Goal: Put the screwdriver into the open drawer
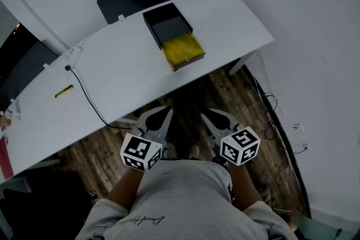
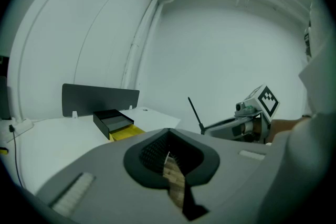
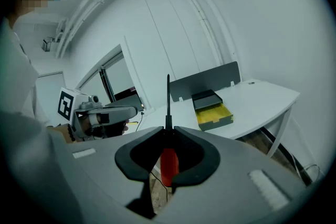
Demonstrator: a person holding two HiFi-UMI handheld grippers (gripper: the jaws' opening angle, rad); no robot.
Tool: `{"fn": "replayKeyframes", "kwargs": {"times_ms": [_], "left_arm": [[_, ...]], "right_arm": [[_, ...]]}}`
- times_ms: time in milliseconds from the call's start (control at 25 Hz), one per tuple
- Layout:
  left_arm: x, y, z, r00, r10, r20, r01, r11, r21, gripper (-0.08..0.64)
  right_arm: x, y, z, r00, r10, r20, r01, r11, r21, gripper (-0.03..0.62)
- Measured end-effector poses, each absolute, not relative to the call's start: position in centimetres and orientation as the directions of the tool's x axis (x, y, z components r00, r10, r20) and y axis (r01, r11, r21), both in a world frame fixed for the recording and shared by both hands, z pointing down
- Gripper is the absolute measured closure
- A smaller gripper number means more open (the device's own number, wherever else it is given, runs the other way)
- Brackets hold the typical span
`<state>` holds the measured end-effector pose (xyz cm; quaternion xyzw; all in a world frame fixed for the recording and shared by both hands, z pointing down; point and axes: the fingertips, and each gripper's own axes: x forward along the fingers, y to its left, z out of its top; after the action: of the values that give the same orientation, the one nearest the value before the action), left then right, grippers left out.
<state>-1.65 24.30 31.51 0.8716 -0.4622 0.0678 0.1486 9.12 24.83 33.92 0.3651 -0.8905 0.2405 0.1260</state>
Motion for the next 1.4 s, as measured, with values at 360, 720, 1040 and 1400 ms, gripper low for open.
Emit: {"fn": "replayKeyframes", "kwargs": {"times_ms": [360, 720, 1040, 1400], "left_arm": [[-5.1, 24.1, 31.6, 0.599, -0.763, 0.241, -0.8, -0.566, 0.198, 0.56], [-5.6, 24.1, 31.9, 0.621, -0.749, 0.231, -0.783, -0.582, 0.22, 0.56], [-5.2, 23.0, 31.9, 0.628, -0.745, 0.226, -0.778, -0.593, 0.208, 0.56], [-4.4, 18.9, 32.9, 0.619, -0.747, 0.244, -0.785, -0.582, 0.211, 0.56]], "right_arm": [[5.7, 24.4, 33.3, -0.675, -0.624, 0.395, -0.736, 0.606, -0.3, 0.518], [5.1, 24.7, 33.4, -0.652, -0.637, 0.412, -0.756, 0.592, -0.281, 0.518], [5.3, 23.5, 33.5, -0.655, -0.64, 0.402, -0.753, 0.596, -0.278, 0.518], [6.2, 19.1, 34.5, -0.665, -0.625, 0.408, -0.744, 0.601, -0.293, 0.518]]}}
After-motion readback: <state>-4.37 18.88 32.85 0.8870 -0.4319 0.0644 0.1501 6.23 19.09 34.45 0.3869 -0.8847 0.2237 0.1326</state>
